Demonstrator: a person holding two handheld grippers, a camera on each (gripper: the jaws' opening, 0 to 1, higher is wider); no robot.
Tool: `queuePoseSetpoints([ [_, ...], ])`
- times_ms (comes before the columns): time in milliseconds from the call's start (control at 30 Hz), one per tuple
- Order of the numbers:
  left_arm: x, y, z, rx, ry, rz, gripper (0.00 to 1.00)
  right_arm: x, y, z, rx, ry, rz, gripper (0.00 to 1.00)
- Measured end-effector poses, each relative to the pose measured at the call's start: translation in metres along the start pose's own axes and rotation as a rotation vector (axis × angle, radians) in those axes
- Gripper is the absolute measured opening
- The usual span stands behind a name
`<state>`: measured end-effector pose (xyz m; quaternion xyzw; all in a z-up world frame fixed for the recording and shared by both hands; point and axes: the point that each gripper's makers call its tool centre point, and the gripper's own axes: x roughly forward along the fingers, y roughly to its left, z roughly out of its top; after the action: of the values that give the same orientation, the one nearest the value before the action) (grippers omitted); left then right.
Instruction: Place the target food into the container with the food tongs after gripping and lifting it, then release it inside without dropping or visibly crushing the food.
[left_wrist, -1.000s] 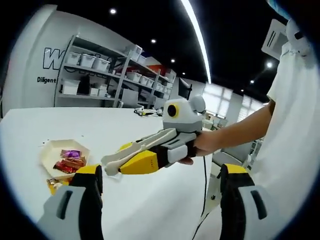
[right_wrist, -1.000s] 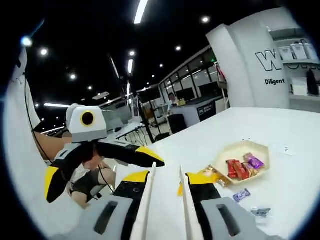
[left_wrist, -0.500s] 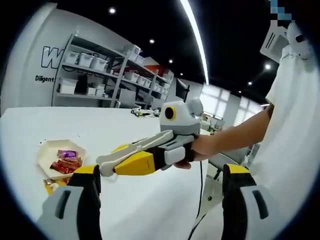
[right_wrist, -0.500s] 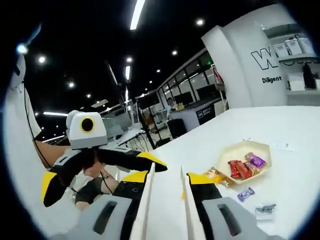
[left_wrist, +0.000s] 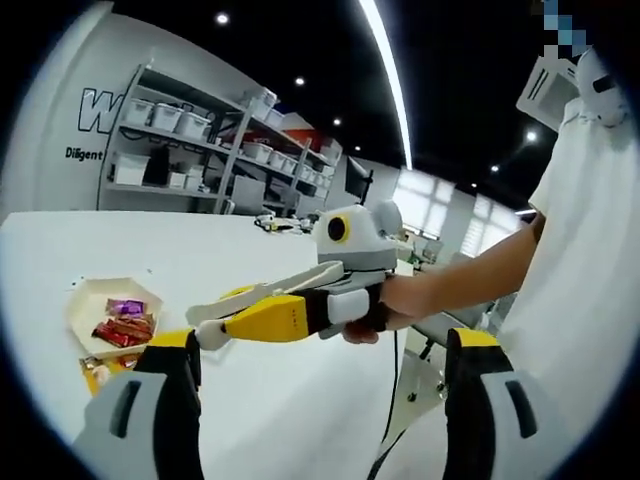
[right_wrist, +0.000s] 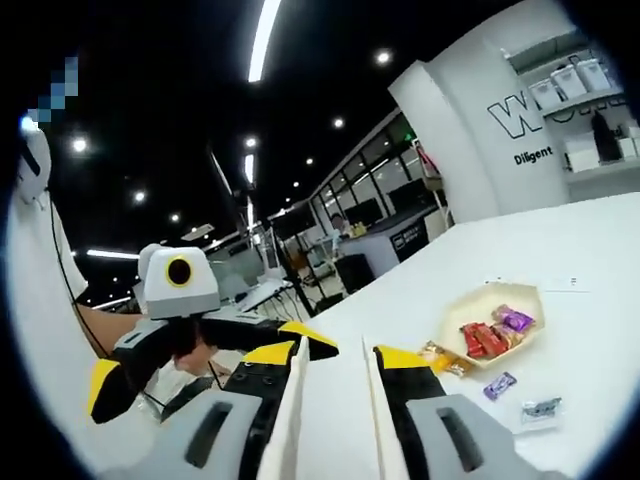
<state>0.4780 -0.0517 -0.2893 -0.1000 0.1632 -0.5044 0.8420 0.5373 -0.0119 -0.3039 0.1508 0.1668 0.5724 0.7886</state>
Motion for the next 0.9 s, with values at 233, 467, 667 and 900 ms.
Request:
queuePoseSetpoints([
  [233,0.003,-0.002,-0.004,-0.029,0.019,-0.013,0.98,-0.001,-0.002,0.007,-0.003,-0.034,-0.020,0.26],
  [467,0.006,-0.003,-0.005,-0.037,0.014,-0.016,0.99,-0.002,-0.001,0.010,0.031,-0.034,-0.013,0.24],
  [667,0.008,-0.001,-0.002,-0.025,0.011,-0.008,0.99,-0.001,0.005,0.012,-0.012,-0.041,0.003,0.20],
  [900,0.009,0.001,0.007,0.005,-0.016,-0.003,0.97,0.000,0.007,0.008,-0.039,-0.030,0.022,0.25],
])
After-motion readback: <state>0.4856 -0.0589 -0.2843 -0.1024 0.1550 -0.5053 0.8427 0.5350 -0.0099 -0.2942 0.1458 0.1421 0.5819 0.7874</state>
